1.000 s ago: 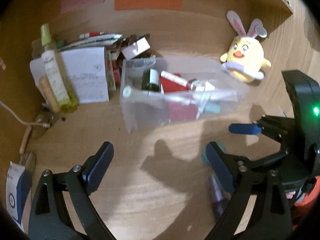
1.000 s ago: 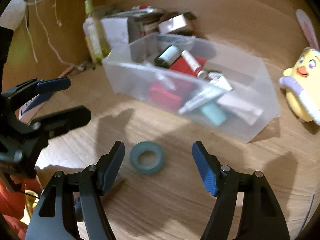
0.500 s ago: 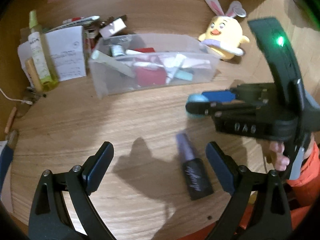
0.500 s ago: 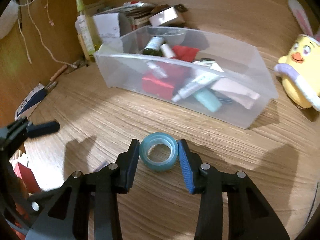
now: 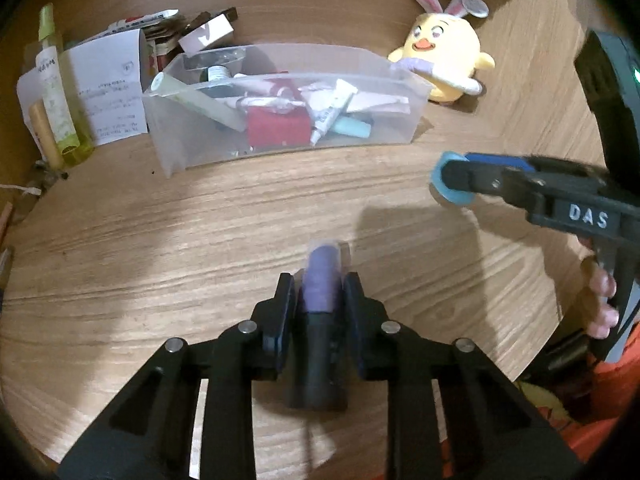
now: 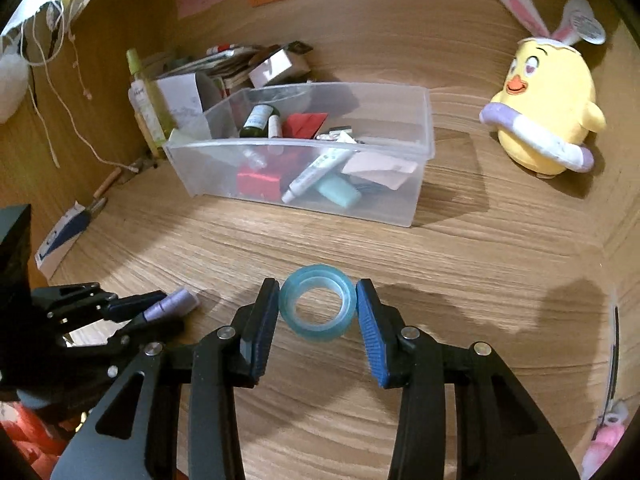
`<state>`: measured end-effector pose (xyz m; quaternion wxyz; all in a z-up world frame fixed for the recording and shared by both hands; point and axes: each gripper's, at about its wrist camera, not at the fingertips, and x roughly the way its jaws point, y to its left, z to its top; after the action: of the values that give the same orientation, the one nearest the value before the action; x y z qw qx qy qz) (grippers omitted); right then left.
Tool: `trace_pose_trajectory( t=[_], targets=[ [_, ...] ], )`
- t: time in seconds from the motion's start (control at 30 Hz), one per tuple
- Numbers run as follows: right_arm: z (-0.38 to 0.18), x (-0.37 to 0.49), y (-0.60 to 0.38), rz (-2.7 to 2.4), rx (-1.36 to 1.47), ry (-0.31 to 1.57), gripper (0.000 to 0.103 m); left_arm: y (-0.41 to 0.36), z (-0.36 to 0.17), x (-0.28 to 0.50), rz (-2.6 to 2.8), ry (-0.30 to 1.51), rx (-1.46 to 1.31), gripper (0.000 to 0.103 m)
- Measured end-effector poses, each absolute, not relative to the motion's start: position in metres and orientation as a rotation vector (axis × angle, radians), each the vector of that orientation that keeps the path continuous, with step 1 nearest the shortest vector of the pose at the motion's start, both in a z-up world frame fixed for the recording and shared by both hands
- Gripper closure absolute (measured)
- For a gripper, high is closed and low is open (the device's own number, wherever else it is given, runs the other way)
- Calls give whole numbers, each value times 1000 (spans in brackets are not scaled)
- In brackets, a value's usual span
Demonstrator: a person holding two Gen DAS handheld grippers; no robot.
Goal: Organize objects
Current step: 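Grasp the nail polish bottle with the left tool while the right tool grasps the blue tape roll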
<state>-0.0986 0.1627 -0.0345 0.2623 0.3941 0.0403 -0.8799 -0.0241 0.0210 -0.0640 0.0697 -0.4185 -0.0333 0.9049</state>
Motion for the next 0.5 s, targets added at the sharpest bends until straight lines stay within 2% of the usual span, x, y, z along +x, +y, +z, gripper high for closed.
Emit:
trace_pose_trajectory(
  t=[0.5],
  targets=[
    [-1, -116, 169, -2420, 934, 11, 67, 6, -15, -61, 2828, -165, -1076, 81]
  ],
)
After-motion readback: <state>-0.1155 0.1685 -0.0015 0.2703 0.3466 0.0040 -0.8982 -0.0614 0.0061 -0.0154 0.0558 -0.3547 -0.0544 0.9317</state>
